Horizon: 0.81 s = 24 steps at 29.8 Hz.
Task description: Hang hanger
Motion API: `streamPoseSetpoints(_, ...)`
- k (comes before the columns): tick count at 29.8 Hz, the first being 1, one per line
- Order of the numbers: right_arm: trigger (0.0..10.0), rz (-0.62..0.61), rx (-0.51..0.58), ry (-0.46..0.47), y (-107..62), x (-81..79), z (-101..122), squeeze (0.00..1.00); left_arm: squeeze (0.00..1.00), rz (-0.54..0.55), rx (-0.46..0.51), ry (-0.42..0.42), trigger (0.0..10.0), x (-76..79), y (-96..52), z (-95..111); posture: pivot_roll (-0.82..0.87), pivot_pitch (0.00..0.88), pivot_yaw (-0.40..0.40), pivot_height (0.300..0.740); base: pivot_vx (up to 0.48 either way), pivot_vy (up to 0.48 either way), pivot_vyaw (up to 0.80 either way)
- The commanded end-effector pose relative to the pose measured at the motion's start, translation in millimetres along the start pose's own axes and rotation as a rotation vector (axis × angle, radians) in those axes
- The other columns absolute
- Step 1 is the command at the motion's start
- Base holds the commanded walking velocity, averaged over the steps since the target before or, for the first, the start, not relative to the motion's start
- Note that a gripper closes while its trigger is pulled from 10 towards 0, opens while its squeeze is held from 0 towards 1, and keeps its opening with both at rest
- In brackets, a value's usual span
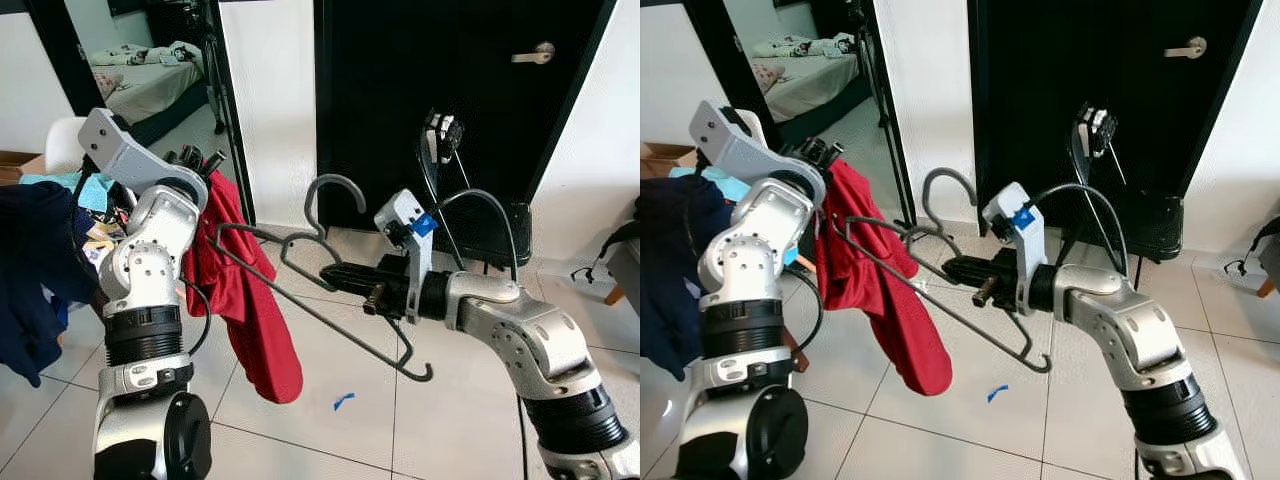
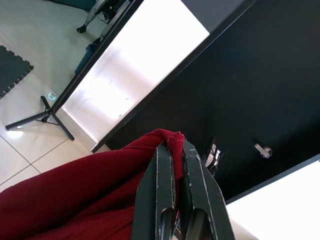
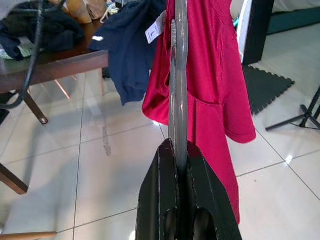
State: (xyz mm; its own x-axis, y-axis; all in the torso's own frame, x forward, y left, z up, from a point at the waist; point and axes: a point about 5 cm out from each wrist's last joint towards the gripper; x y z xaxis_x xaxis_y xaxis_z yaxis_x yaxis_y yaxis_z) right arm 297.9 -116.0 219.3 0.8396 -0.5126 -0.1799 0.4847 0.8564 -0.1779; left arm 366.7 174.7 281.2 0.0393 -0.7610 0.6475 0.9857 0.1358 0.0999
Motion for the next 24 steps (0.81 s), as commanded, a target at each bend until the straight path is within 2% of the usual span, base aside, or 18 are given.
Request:
streamPoseSetpoints(1,10.0,0.030,0.038,-0.025,2.9,-5.4,9.4,0.00,0.00,-0.027,0.024,-0.018,10.0,6.2,-1.5,1.7,-0.04,0.000,0.045,0.740,0.000,0.000,0.00)
streamPoseSetpoints(6,10.0,0.019,0.026,-0.023,17.6,-5.4,10.6,0.00,0.00,-0.105,-0.035,-0.034,10.0,21.2,-4.2,-13.1,-0.04,0.000,0.044,0.740,0.000,0.000,0.00)
streamPoseSetpoints(8,10.0,-0.008,0.013,-0.024,28.7,-3.5,11.7,0.00,0.00,-0.162,-0.085,-0.036,10.0,32.1,-8.6,-24.8,-0.04,0.000,0.041,0.740,0.000,0.000,0.00)
streamPoseSetpoints(11,10.0,-0.017,0.009,-0.024,32.2,-3.0,12.1,0.00,0.00,-0.182,-0.102,-0.037,10.0,35.9,-10.5,-28.6,-0.04,0.000,0.041,0.740,0.000,0.000,0.00)
streamPoseSetpoints(14,10.0,-0.069,-0.003,-0.006,45.8,1.2,16.6,0.00,0.00,-0.242,-0.158,-0.032,10.0,46.3,-18.4,-37.5,-0.03,0.000,0.038,0.740,0.000,0.000,0.00)
streamPoseSetpoints(20,10.0,-0.138,-0.036,0.009,53.5,7.9,15.8,0.00,0.00,-0.254,-0.172,0.005,10.0,49.2,-23.2,-41.2,-0.02,0.000,0.037,0.740,0.000,0.000,0.00)
streamPoseSetpoints(23,10.0,-0.143,-0.037,0.013,54.9,8.8,16.0,0.00,0.00,-0.256,-0.172,0.002,10.0,49.2,-23.8,-41.2,-0.02,0.000,0.037,0.740,0.000,0.000,0.00)
streamPoseSetpoints(24,10.0,-0.166,-0.046,0.017,55.2,11.8,13.6,0.00,0.00,-0.246,-0.170,-0.024,10.0,47.7,-24.9,-40.7,-0.02,0.000,0.028,0.740,0.000,0.000,0.00)
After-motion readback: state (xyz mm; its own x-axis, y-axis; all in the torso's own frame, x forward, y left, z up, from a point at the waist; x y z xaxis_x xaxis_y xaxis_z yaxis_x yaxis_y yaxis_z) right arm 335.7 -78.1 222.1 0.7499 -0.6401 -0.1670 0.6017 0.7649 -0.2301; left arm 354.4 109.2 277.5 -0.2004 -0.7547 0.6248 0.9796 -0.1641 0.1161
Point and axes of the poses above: a point about 5 cm out from each wrist's last joint towards the gripper, its own y axis pointing out of the wrist towards the gripper, its own z axis along the axis of the wrist's last joint, x = y × z, and after that the axes turned 8 degrees about y, right-handed
